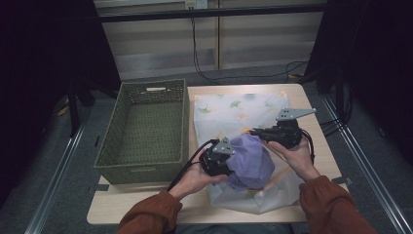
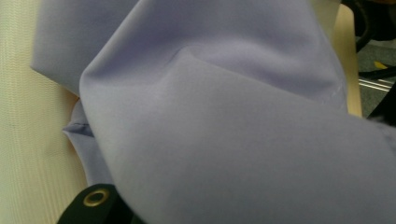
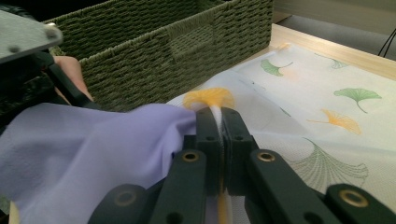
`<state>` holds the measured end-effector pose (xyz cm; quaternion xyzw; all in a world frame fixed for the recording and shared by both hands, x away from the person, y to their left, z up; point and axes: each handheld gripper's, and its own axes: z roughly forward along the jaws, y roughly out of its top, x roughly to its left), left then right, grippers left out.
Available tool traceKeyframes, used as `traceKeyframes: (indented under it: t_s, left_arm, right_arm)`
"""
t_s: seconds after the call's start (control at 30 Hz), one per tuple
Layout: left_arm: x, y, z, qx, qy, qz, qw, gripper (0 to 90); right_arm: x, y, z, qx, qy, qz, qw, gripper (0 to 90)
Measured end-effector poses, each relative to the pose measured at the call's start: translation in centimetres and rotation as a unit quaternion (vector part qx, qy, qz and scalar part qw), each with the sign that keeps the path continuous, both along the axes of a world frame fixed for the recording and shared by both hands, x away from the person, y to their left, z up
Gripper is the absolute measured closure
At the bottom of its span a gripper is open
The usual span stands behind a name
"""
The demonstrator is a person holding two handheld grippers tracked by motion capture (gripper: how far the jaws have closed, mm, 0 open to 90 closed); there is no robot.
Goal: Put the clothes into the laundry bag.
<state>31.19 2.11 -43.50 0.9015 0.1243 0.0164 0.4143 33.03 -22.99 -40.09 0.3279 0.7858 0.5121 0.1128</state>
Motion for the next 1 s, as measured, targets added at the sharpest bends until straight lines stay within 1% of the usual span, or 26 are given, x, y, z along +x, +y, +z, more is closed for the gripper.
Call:
traceKeyframes:
  t_s: [0.03, 0.07, 0.1, 0.13, 0.17, 0.2, 0.27, 0.3, 0.33, 0.37, 0.4, 0.43, 0.47, 0.5, 0.53, 0.57, 0.6, 0.67, 0.7, 0.77, 0.8, 0.87, 0.9, 0.93, 0.97, 1.0]
  left_arm:
    - [0.1, 0.0, -0.1, 0.007, -0.002, -0.004, 1.0000, 75.0]
    - [0.1, 0.0, -0.2, 0.009, -0.002, -0.003, 1.0000, 75.0]
    - [0.1, 0.0, -0.4, 0.005, 0.006, 0.003, 1.0000, 74.9]
    - [0.2, -0.1, -0.6, 0.011, 0.006, 0.000, 0.9999, 74.9]
    - [0.2, -0.2, -0.7, 0.021, 0.006, 0.003, 0.9998, 74.7]
    - [0.2, -0.3, -0.9, 0.020, 0.010, 0.004, 0.9997, 74.3]
    - [0.4, -0.4, -1.3, 0.022, 0.012, 0.000, 0.9997, 73.5]
    - [0.4, -0.5, -1.5, 0.020, 0.017, 0.004, 0.9996, 73.4]
    - [0.5, -0.5, -1.6, 0.022, 0.019, 0.003, 0.9996, 73.3]
    - [0.6, -0.5, -1.6, 0.031, 0.018, 0.002, 0.9994, 73.1]
    - [0.6, -0.6, -1.8, 0.022, 0.022, 0.010, 0.9995, 73.0]
    - [0.9, -0.5, -1.9, 0.028, 0.020, 0.004, 0.9994, 72.7]
    - [0.9, -0.5, -2.0, 0.028, 0.025, 0.010, 0.9992, 72.4]
    - [1.0, -0.5, -2.1, 0.024, 0.026, 0.013, 0.9993, 72.3]
    - [1.1, -0.5, -2.2, 0.030, 0.026, 0.014, 0.9991, 72.2]
    - [1.1, -0.5, -2.4, 0.028, 0.029, 0.016, 0.9991, 72.0]
    - [1.2, -0.5, -2.4, 0.033, 0.031, 0.016, 0.9989, 71.8]
    - [1.3, -0.5, -2.6, 0.046, 0.027, 0.015, 0.9985, 71.4]
    - [1.2, -0.7, -2.8, 0.034, 0.031, 0.021, 0.9987, 70.9]
    - [1.4, -0.8, -2.9, 0.045, 0.027, 0.012, 0.9985, 70.6]
    - [1.3, -0.9, -3.0, 0.052, 0.032, 0.015, 0.9980, 70.4]
    - [1.3, -1.2, -3.5, 0.046, 0.034, 0.016, 0.9983, 70.4]
    - [1.4, -1.3, -3.6, 0.054, 0.029, 0.013, 0.9980, 70.3]
    - [1.4, -1.3, -3.6, 0.054, 0.029, 0.013, 0.9980, 70.2]
    - [1.3, -1.6, -4.0, 0.053, 0.032, 0.017, 0.9980, 70.1]
    - [1.3, -1.7, -4.1, 0.060, 0.029, 0.013, 0.9977, 70.0]
  right_arm:
    - [0.0, 0.1, 0.0, 0.000, 0.000, 0.000, 1.0000, 88.0]
    - [0.0, 0.1, 0.0, 0.001, 0.000, 0.000, 1.0000, 88.0]
    - [0.0, 0.1, 0.0, 0.000, 0.001, 0.000, 1.0000, 88.0]
    - [0.0, 0.1, -0.1, -0.001, 0.002, 0.001, 1.0000, 88.0]
    - [0.0, 0.2, -0.1, -0.001, 0.002, 0.001, 1.0000, 88.0]
    - [0.0, 0.2, -0.2, -0.002, 0.004, 0.003, 1.0000, 88.0]
    - [0.0, 0.3, -0.3, -0.005, 0.005, 0.006, 1.0000, 88.0]
    - [0.0, 0.3, -0.3, -0.005, 0.006, 0.006, 0.9999, 88.0]
    - [0.1, 0.4, -0.4, -0.006, 0.007, 0.007, 0.9999, 88.0]
    - [0.1, 0.4, -0.5, -0.006, 0.008, 0.009, 0.9999, 87.9]
    - [0.1, 0.4, -0.5, -0.007, 0.009, 0.009, 0.9999, 87.8]
    - [0.1, 0.5, -0.6, -0.009, 0.009, 0.008, 0.9999, 87.8]
    - [0.1, 0.5, -0.6, -0.009, 0.011, 0.008, 0.9999, 87.9]
    - [0.1, 0.6, -0.6, -0.010, 0.012, 0.009, 0.9998, 87.9]
    - [0.1, 0.6, -0.7, -0.011, 0.013, 0.009, 0.9998, 87.9]
    - [0.1, 0.7, -0.8, -0.012, 0.014, 0.010, 0.9998, 87.9]
    - [0.1, 0.7, -0.9, -0.013, 0.015, 0.011, 0.9997, 87.9]
    - [0.0, 0.8, -1.0, -0.014, 0.017, 0.013, 0.9997, 87.9]
    - [0.0, 0.8, -1.0, -0.015, 0.018, 0.014, 0.9996, 87.9]
    - [-0.1, 0.8, -1.1, -0.014, 0.021, 0.015, 0.9996, 87.8]
    - [-0.1, 0.8, -1.2, -0.015, 0.020, 0.016, 0.9996, 87.7]
    - [-0.2, 0.9, -1.3, -0.015, 0.022, 0.015, 0.9995, 87.8]
    - [-0.3, 0.9, -1.3, -0.016, 0.024, 0.016, 0.9995, 87.8]
    - [-0.3, 0.9, -1.4, -0.016, 0.024, 0.017, 0.9995, 87.8]
    - [-0.4, 0.9, -1.4, -0.018, 0.025, 0.016, 0.9994, 87.8]
    - [-0.5, 0.8, -1.4, -0.018, 0.025, 0.016, 0.9994, 87.9]
